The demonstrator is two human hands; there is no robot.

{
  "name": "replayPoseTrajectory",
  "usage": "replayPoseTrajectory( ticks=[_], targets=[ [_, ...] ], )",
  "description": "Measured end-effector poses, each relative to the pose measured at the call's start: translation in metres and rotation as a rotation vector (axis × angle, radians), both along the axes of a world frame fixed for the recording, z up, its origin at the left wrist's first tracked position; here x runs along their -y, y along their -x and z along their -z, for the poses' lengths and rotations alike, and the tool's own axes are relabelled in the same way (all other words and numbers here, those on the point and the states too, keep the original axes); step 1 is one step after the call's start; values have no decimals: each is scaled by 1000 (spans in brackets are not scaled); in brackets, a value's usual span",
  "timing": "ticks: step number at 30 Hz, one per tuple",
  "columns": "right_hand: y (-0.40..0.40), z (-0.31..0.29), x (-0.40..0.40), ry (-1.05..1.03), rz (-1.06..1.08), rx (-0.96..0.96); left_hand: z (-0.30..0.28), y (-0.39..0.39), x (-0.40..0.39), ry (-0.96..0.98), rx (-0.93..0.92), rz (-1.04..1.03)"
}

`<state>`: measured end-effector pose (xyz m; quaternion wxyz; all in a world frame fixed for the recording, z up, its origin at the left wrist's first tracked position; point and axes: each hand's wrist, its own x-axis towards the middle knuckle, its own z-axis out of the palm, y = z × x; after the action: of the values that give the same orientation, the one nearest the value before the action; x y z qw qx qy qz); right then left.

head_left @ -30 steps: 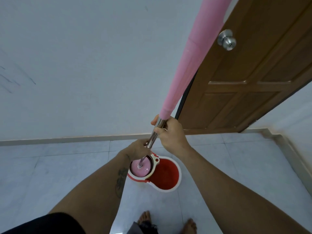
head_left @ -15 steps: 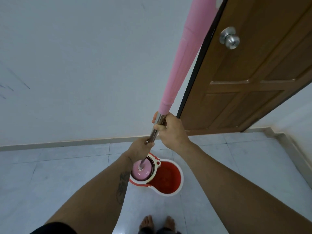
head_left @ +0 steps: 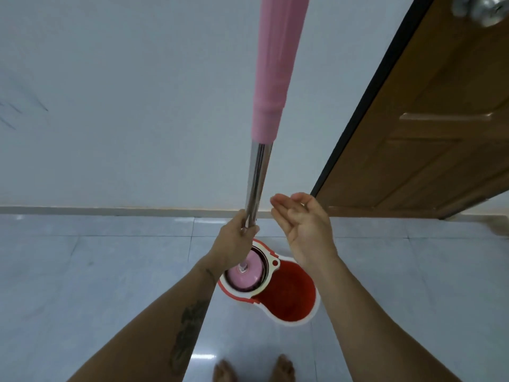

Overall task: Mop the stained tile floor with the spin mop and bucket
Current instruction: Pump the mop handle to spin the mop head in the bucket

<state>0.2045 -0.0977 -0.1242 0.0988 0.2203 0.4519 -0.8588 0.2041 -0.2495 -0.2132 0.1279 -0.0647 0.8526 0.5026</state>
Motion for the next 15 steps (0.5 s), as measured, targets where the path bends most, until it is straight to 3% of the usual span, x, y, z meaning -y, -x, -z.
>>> replayPoseTrajectory(
  ticks=[5, 10, 15],
  targets=[
    [-9, 135, -2, -230, -107, 192, 42, 7, -2, -28, -230, -88],
    [-3, 280, 11, -553, -474, 345, 95, 13, -9, -126, -460, -195],
    [2, 390, 28, -1045, -889, 163, 132, 20, -12, -267, -680, -273]
  ],
)
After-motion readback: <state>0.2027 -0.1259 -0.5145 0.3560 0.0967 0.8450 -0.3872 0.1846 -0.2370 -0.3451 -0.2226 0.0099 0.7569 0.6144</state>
